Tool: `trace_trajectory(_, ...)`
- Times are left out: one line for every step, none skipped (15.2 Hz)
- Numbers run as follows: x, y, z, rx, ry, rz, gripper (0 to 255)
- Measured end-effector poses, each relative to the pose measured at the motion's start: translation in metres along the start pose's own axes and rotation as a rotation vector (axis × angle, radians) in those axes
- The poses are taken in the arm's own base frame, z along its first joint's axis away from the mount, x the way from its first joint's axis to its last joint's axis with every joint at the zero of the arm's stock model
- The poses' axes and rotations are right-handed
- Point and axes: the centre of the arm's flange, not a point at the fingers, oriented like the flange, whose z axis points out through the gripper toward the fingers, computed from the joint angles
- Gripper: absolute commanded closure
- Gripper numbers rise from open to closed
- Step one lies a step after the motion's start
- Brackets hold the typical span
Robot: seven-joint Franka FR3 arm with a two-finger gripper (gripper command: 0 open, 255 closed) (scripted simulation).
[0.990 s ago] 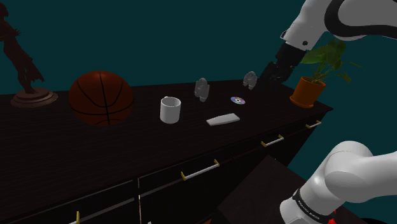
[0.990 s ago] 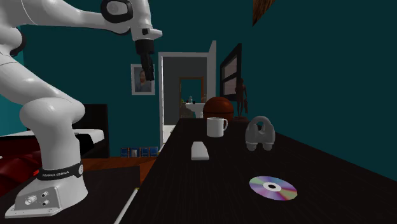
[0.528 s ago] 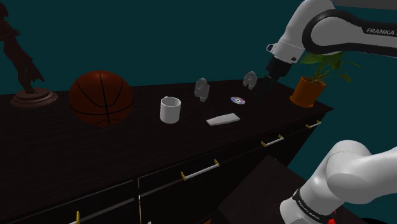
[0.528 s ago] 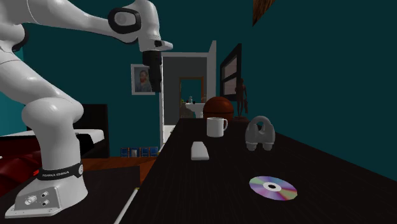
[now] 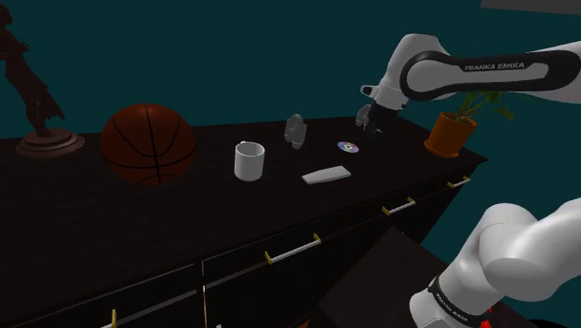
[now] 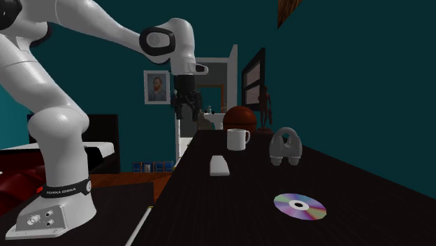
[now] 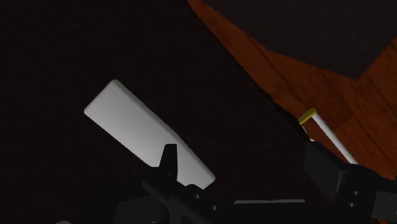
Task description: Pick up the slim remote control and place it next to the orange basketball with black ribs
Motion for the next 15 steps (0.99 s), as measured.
trace_trajectory(0.005, 0.009, 0.012, 0.001, -0.007, -0.055, 0)
trace_trajectory(0.013, 0.017, 0.024, 0.000, -0.014, -0.112, 0)
trace_trajectory(0.017, 0.024, 0.032, 0.000, -0.020, -0.169, 0)
trace_trajectory(0.024, 0.033, 0.044, 0.000, -0.026, -0.224, 0)
trace_trajectory(0.028, 0.036, 0.050, 0.001, -0.033, -0.282, 0)
trace_trajectory(0.036, 0.042, 0.063, 0.001, -0.039, -0.338, 0)
trace_trajectory(0.043, 0.051, 0.074, 0.001, -0.046, -0.393, 0)
trace_trajectory(0.047, 0.058, 0.084, 0.001, -0.053, -0.450, 0)
trace_trajectory(0.053, 0.064, 0.093, 0.000, -0.059, -0.507, 0)
trace_trajectory(0.060, 0.066, 0.102, 0.001, -0.066, -0.565, 0)
trace_trajectory(0.067, 0.069, 0.114, 0.001, -0.073, -0.620, 0)
trace_trajectory(0.076, 0.074, 0.124, 0.000, -0.079, -0.677, 0)
trace_trajectory(0.084, 0.076, 0.132, 0.001, -0.083, -0.712, 0)
trace_trajectory(0.085, 0.078, 0.137, 0.001, -0.086, -0.730, 0)
trace_trajectory(0.085, 0.079, 0.142, 0.001, -0.087, -0.739, 0)
